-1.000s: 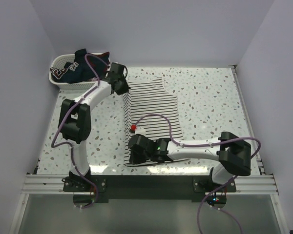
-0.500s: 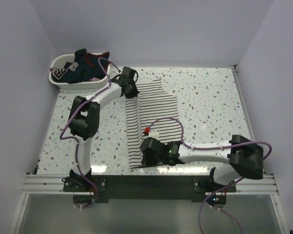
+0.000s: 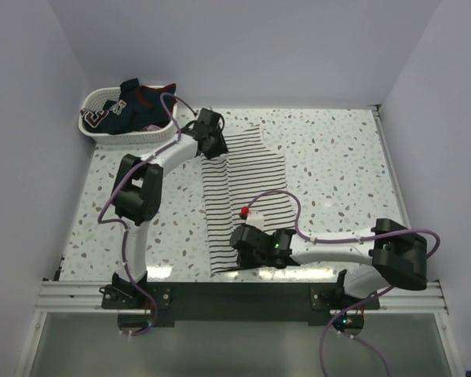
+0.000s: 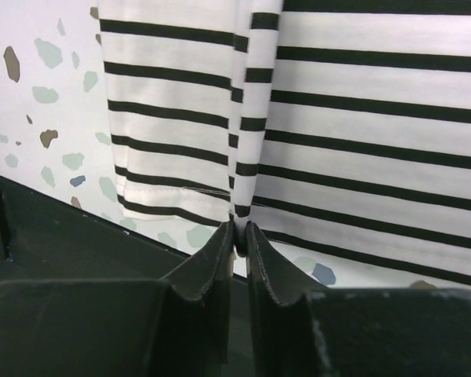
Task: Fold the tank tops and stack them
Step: Fold the tank top
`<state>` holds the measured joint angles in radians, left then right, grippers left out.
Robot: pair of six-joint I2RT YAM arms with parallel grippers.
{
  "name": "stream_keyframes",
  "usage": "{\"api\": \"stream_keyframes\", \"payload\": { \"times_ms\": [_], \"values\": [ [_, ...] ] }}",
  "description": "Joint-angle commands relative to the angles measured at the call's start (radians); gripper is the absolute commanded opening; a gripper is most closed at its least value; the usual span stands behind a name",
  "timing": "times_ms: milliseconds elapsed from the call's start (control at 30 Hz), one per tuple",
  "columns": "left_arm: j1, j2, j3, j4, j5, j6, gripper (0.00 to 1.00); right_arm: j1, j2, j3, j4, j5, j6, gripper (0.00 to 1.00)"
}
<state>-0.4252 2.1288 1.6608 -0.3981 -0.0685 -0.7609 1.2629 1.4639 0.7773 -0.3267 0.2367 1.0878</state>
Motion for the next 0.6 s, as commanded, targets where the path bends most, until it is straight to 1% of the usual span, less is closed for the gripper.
{"api": "stream_keyframes", "payload": {
  "times_ms": [0, 33, 67, 100, 133, 167, 200, 233, 300, 333, 367, 533, 567],
  "values": [
    [-0.004, -0.021, 0.017, 0.102, 0.015, 0.020, 0.42, 0.004, -0.077, 0.017, -0.099, 0.108, 0.032, 0.18],
    [-0.004, -0.027, 0.017, 0.108, 0.018, 0.024, 0.45, 0.004, -0.098, 0.026, -0.132, 0.130, 0.034, 0.26],
    [-0.004, -0.038, 0.019, 0.116, 0.019, 0.031, 0.48, 0.004, -0.109, 0.045, -0.193, 0.148, 0.034, 0.28],
    [-0.004, -0.044, 0.019, 0.123, 0.022, 0.038, 0.48, 0.004, -0.122, 0.053, -0.224, 0.192, 0.040, 0.29],
    [-0.004, -0.052, 0.019, 0.127, 0.033, 0.041, 0.48, 0.004, -0.146, 0.059, -0.253, 0.208, 0.044, 0.34],
    [-0.004, -0.056, 0.011, 0.131, 0.039, 0.041, 0.48, 0.003, -0.158, 0.063, -0.293, 0.228, 0.047, 0.36],
    [-0.004, -0.061, 0.004, 0.140, 0.048, 0.032, 0.48, 0.003, -0.169, 0.063, -0.305, 0.246, 0.046, 0.39],
    [-0.004, -0.066, -0.005, 0.143, 0.061, 0.029, 0.47, 0.001, -0.180, 0.065, -0.313, 0.287, 0.046, 0.45],
    [-0.004, -0.069, -0.027, 0.150, 0.062, 0.011, 0.44, -0.011, -0.168, 0.088, -0.337, 0.302, 0.025, 0.45],
    [-0.004, -0.064, -0.035, 0.153, 0.062, 0.006, 0.39, -0.014, -0.139, 0.099, -0.337, 0.306, 0.014, 0.45],
    [-0.004, -0.061, -0.042, 0.150, 0.064, 0.003, 0.38, -0.016, -0.116, 0.124, -0.336, 0.306, 0.003, 0.45],
    [-0.004, -0.027, -0.067, 0.165, 0.093, -0.003, 0.36, -0.017, 0.039, 0.206, -0.293, 0.280, -0.058, 0.43],
    [-0.004, -0.023, -0.076, 0.169, 0.095, -0.005, 0.36, -0.016, 0.062, 0.244, -0.284, 0.279, -0.068, 0.43]
  ]
}}
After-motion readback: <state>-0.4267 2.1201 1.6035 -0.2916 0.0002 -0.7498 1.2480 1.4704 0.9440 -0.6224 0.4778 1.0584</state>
